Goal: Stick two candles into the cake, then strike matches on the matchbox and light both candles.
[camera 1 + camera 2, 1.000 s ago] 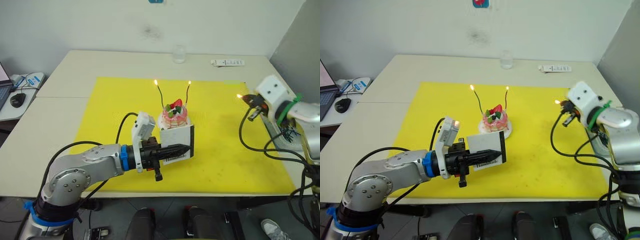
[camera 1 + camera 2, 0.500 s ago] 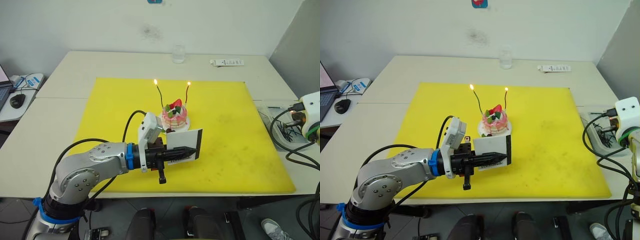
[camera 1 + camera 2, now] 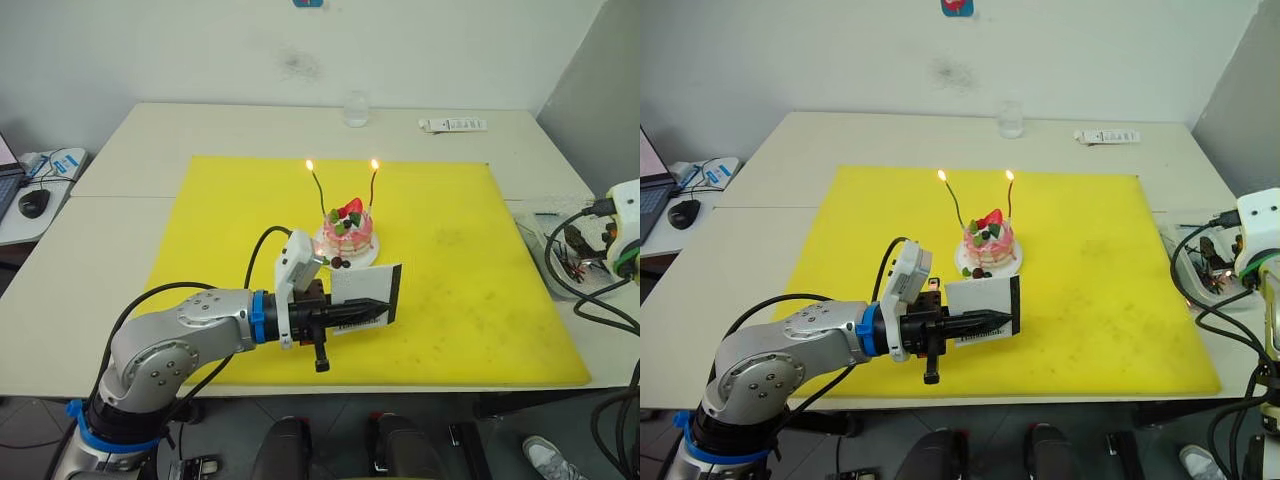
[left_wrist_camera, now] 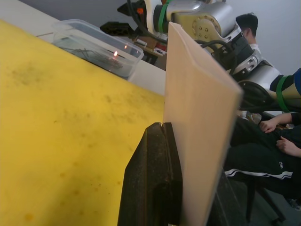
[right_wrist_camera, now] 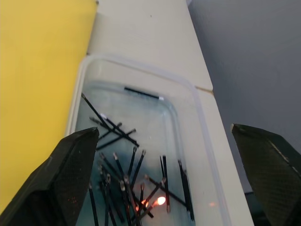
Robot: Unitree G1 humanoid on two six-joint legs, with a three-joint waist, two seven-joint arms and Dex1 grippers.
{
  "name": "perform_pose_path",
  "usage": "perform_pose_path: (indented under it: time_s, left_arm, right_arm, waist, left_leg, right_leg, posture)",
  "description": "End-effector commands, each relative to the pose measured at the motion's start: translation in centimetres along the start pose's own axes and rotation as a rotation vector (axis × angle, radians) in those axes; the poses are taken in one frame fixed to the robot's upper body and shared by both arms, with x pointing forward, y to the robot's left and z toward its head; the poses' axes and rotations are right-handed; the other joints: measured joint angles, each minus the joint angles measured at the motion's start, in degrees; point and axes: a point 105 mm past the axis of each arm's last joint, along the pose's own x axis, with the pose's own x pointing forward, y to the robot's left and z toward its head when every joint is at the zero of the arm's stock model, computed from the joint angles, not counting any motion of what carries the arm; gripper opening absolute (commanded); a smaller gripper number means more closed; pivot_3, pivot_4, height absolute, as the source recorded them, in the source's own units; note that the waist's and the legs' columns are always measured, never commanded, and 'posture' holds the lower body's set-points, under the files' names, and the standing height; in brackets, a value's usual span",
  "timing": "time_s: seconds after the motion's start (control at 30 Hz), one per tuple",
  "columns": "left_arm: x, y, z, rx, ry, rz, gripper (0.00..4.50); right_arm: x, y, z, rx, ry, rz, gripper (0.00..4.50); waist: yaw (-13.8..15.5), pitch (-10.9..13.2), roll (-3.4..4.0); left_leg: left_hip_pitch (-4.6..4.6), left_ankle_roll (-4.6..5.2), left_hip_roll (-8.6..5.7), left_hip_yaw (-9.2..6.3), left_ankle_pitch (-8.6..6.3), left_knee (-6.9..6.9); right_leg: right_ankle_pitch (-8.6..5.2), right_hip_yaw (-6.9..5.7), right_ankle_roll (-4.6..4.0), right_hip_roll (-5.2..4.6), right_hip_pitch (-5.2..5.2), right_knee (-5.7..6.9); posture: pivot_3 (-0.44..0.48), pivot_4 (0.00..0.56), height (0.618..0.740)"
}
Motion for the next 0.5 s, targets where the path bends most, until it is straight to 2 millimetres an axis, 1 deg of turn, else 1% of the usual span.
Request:
perform_pose_path:
  time_s: [0.03, 0.07, 0.13, 0.23, 0.33, 0.4, 0.5]
  left_arm:
    - [-0.1, 0.3, -0.6, -0.049, 0.021, 0.017, 0.00]
    - [-0.1, 0.5, -0.8, -0.070, 0.027, 0.025, 0.00]
    - [0.0, 1.2, -1.4, -0.158, 0.023, 0.058, 0.00]
    - [0.4, 1.6, -2.1, -0.270, 0.027, 0.075, 0.00]
    - [0.8, 1.9, -2.8, -0.388, 0.038, 0.093, 0.00]
    - [1.1, 2.5, -2.8, -0.467, 0.015, 0.112, 0.00]
    - [1.6, 3.6, -2.7, -0.576, -0.025, 0.156, 0.00]
  right_arm:
    - [-1.1, 3.0, 5.2, -0.066, -0.216, 0.143, 4.48]
    - [-1.2, 3.7, 5.6, -0.083, -0.235, 0.173, 4.48]
    - [-1.9, 6.3, 6.2, -0.117, -0.264, 0.313, 4.48]
    - [-3.0, 9.3, 6.5, -0.140, -0.282, 0.515, 4.48]
    - [-5.4, 12.4, 6.2, -0.193, -0.293, 0.776, 4.48]
    - [-7.0, 13.7, 5.8, -0.216, -0.297, 0.908, 4.48]
    - [-9.4, 15.0, 5.6, -0.263, -0.334, 1.066, 4.48]
  waist:
    - [-0.1, 0.0, 0.00]
    - [-0.1, 0.0, 0.00]
    - [0.0, 0.0, 0.00]
    - [0.0, 0.0, 0.00]
    - [0.3, 0.0, 0.00]
    - [0.4, 0.0, 0.00]
    - [0.4, 0.0, 0.00]
  left_leg:
    - [0.01, 0.00, 0.01, -0.01, 0.00, 0.00]
    - [0.01, 0.00, 0.03, -0.05, 0.00, 0.00]
    - [0.00, 0.00, 0.03, -0.11, 0.00, 0.00]
    - [-0.04, 0.00, 0.02, -0.10, 0.00, 0.02]
    - [-0.07, 0.01, -0.01, -0.10, -0.01, 0.02]
    - [-0.08, 0.01, 0.00, -0.13, -0.01, 0.02]
    - [-0.07, 0.01, 0.02, -0.17, -0.01, 0.03]
  right_leg:
    - [0.00, 0.00, 0.00, 0.02, 0.00, 0.01]
    - [0.01, -0.02, 0.01, 0.04, 0.01, 0.01]
    - [0.00, -0.08, 0.01, 0.04, 0.01, 0.02]
    - [0.01, -0.08, 0.02, 0.00, 0.02, -0.02]
    - [0.01, -0.09, 0.05, -0.04, 0.02, -0.05]
    - [0.01, -0.13, 0.06, -0.05, 0.03, -0.05]
    - [0.01, -0.15, 0.06, -0.09, 0.04, -0.03]
  posture:
    - [0.000, 0.150, 0.740]
    - [0.000, 0.150, 0.740]
    - [0.000, 0.150, 0.740]
    - [0.000, 0.150, 0.740]
    - [0.000, 0.150, 0.740]
    - [0.000, 0.150, 0.740]
    - [0.000, 0.150, 0.740]
